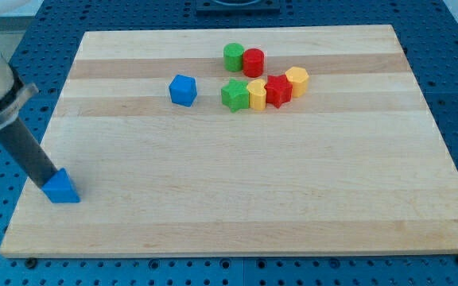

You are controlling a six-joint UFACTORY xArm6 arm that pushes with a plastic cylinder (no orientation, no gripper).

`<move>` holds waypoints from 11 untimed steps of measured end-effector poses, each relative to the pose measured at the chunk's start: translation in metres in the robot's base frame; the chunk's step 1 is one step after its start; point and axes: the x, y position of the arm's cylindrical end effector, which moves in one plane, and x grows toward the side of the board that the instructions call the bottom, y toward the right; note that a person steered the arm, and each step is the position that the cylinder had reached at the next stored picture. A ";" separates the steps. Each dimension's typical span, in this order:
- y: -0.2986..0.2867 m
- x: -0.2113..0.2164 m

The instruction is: Place arm between yellow heart and red star

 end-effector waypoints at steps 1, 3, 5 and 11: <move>0.000 0.006; 0.059 -0.077; 0.260 -0.085; 0.267 -0.182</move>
